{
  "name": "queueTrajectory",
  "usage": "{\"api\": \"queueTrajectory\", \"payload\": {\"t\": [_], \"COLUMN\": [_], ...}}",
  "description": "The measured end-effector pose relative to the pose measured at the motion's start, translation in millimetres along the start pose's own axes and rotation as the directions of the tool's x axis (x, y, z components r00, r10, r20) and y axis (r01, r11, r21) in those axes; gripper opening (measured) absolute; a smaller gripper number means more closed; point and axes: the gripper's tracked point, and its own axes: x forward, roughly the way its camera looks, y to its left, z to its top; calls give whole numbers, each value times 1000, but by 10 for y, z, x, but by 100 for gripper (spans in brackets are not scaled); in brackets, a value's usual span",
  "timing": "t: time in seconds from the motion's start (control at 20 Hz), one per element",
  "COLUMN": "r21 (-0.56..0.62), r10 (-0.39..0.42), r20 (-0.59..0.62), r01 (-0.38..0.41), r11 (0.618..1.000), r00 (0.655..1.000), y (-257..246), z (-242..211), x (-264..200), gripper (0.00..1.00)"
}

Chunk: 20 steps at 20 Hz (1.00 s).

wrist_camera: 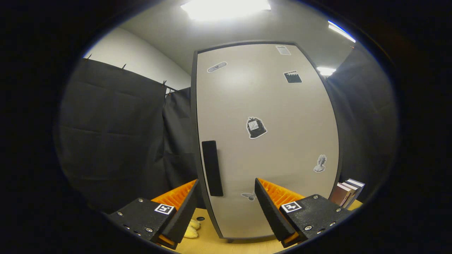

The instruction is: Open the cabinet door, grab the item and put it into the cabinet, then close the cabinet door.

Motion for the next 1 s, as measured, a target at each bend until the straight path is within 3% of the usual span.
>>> {"api": "queueTrajectory", "payload": {"t": [0.2,0.45,0.6,0.65,0.7,1.0], "r21": [2,-61,-52,-37,-34,-47], "r10": [13,-22,-46,-49,-56,-20], "r20": [-19,-34,-104,-122,-108,-150], "r01": [-13,20,41,45,52,13], "r11": [1000,998,998,998,998,999], "r00": [1000,999,994,991,993,989], "y": [169,263,255,260,267,267], "z": [-60,-40,-156,-193,-162,-183], "x": [316,730,914,943,931,919], "gripper": [93,82,58,54,37,22]}}
